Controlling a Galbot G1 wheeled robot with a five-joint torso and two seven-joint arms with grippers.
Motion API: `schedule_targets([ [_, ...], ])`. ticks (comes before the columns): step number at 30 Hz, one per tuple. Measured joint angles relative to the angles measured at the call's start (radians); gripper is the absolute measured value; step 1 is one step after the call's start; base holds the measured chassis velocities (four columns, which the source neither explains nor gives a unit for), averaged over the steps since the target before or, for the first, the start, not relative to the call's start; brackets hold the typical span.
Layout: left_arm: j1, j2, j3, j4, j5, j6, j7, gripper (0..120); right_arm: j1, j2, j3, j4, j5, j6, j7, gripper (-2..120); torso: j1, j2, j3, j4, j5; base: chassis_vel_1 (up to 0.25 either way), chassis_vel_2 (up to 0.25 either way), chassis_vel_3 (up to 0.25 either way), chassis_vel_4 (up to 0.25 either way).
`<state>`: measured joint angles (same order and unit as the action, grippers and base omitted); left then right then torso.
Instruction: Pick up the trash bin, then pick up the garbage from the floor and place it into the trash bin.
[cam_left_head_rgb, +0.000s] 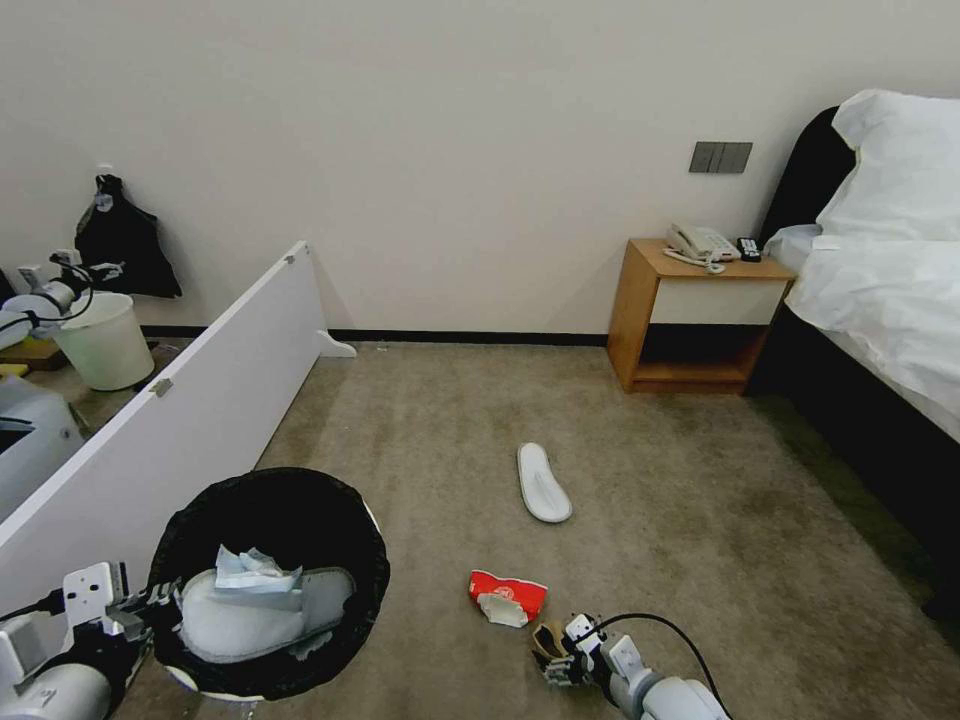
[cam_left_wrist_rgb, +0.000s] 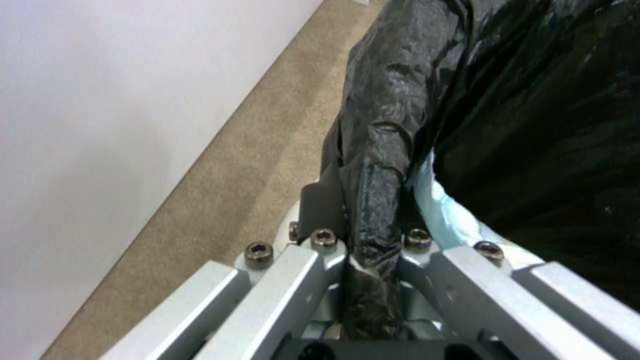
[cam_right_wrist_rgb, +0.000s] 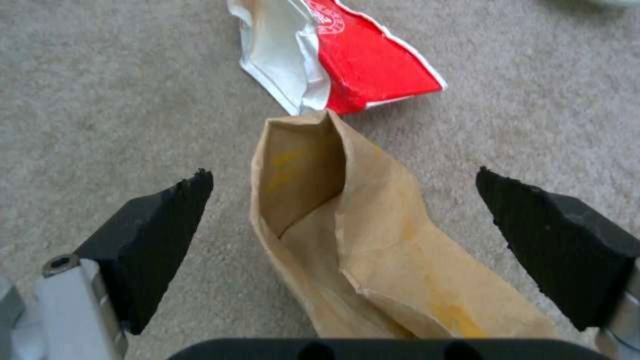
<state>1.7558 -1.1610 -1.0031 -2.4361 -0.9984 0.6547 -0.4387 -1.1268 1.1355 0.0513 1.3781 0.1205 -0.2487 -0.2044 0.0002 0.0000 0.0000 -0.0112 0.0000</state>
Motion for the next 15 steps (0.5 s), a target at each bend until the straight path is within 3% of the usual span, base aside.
schedule_targets([
  [9,-0.002,0.001,0.0,0.0,-0.001,0.0,0.001,2,0.023,0.02,0.001,-0.045,0.016,-0.001,-0.006,100,0.0,0.0,0.0,0.0001,0.0,0.0,0.0,0.0,0.0],
  [15,0.001,0.002,-0.001,-0.002,-0.003,0.0,0.001,2,0.036,0.037,0.009,-0.089,0.035,-0.004,-0.008,83,0.0,0.0,0.0,0.0001,0.0,0.0,0.0,0.0,0.0],
])
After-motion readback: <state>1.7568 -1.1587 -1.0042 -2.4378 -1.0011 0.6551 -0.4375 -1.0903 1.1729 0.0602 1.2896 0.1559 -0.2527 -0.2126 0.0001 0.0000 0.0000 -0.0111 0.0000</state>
